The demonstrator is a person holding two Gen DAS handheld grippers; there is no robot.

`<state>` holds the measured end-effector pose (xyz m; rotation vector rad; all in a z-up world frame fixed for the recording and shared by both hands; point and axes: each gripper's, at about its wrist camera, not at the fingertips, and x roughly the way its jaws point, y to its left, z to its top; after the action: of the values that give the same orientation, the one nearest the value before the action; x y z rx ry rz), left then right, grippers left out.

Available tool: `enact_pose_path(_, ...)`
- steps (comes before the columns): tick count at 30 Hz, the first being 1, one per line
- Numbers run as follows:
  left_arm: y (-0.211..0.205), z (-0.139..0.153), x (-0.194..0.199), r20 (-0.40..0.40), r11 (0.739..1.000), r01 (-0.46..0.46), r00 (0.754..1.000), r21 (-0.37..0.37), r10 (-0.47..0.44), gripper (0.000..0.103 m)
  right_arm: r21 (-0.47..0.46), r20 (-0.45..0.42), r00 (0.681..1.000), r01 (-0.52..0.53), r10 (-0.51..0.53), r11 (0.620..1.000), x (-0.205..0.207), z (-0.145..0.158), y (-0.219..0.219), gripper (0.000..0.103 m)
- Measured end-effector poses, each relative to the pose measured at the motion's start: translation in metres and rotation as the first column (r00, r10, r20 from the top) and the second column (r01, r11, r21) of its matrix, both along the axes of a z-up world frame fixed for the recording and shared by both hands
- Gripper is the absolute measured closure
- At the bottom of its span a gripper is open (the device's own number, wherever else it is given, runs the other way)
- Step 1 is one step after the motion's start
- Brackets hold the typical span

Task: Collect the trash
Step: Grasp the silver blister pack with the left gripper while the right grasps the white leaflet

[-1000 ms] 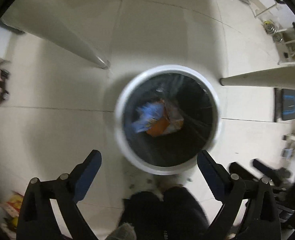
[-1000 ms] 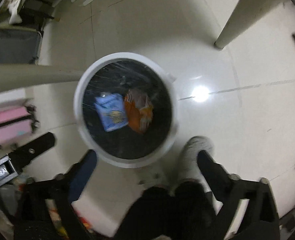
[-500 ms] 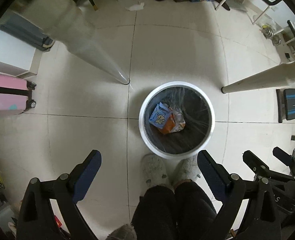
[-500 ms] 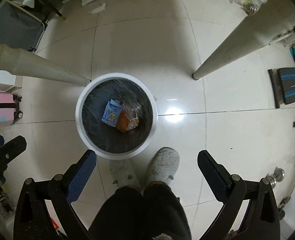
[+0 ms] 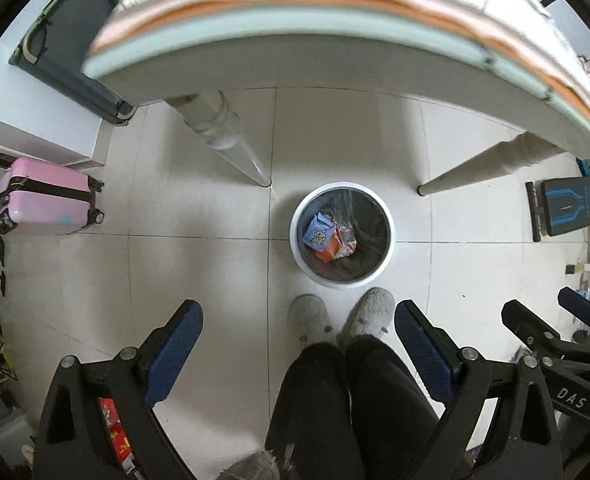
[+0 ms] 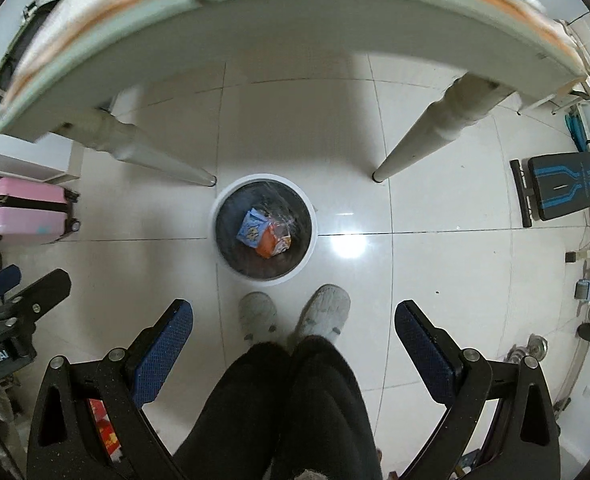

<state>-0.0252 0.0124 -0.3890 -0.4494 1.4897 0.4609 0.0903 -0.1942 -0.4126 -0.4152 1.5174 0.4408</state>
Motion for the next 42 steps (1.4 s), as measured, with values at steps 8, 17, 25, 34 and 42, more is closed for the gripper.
enact_pose_path(8, 0.01, 0.083, 0.017, 0.076, 0.999, -0.004, 0.997, 0.053, -0.001, 0.005, 0.109, -0.048, 0.998, 0.057, -0.052, 0.992, 0.001, 0.104, -0.002, 0.001)
enact_pose_path(17, 0.04, 0.144, 0.137, 0.204, 0.957, 0.032, 0.975, 0.289, -0.094, 0.0, 0.122, 0.042, 0.996, 0.078, -0.083, 0.989, 0.136, 0.174, 0.016, 0.001)
enact_pose_path(25, 0.075, 0.095, 0.282, 0.053, 0.91, 0.11, 0.988, 0.4, -0.143, 0.0, 0.041, 0.072, 0.993, 0.092, -0.094, 0.995, 0.334, 0.147, 0.019, 0.001)
enact_pose_path(34, 0.102, 0.035, 0.368, -0.063, 0.909, 0.157, 0.988, 0.386, -0.144, 0.0, -0.063, 0.084, 0.996, 0.017, -0.012, 0.998, 0.511, 0.07, 0.065, 0.001)
enact_pose_path(42, 0.099, 0.029, 0.389, -0.134, 0.85, 0.413, 0.911, 0.327, -0.39, 0.0, -0.063, 0.037, 0.998, -0.045, 0.048, 0.997, 0.53, 0.035, 0.093, 0.017)
